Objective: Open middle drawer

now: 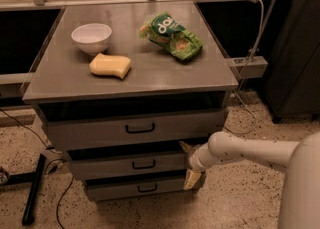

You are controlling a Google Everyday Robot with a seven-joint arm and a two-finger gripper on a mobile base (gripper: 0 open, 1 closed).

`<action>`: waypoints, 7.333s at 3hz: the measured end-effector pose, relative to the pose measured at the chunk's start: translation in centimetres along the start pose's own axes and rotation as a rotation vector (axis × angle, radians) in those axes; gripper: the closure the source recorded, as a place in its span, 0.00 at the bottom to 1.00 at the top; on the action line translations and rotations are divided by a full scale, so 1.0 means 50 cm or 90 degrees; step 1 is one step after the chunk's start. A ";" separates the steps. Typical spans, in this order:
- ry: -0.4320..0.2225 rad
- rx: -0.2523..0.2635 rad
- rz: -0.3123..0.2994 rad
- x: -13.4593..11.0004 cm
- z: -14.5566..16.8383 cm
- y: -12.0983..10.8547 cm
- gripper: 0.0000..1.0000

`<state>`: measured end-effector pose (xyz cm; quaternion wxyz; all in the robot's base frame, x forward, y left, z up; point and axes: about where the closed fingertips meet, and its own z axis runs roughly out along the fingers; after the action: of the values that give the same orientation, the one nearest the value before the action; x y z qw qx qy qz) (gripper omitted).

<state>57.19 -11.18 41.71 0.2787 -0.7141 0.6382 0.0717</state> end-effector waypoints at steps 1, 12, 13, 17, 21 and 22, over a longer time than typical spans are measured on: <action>0.007 -0.001 0.000 0.019 0.028 -0.009 0.00; -0.039 -0.004 0.070 0.045 -0.025 0.099 0.31; -0.043 -0.003 0.073 0.040 -0.037 0.104 0.54; -0.043 -0.003 0.073 0.026 -0.066 0.093 0.82; -0.067 -0.022 0.106 0.046 -0.055 0.137 0.13; -0.067 -0.022 0.106 0.043 -0.058 0.136 0.36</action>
Offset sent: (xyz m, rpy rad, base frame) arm 0.0085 -0.0011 -0.0130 -0.0102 0.0010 -0.0020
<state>50.35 -14.67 41.05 0.2926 -0.6585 0.6785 0.1431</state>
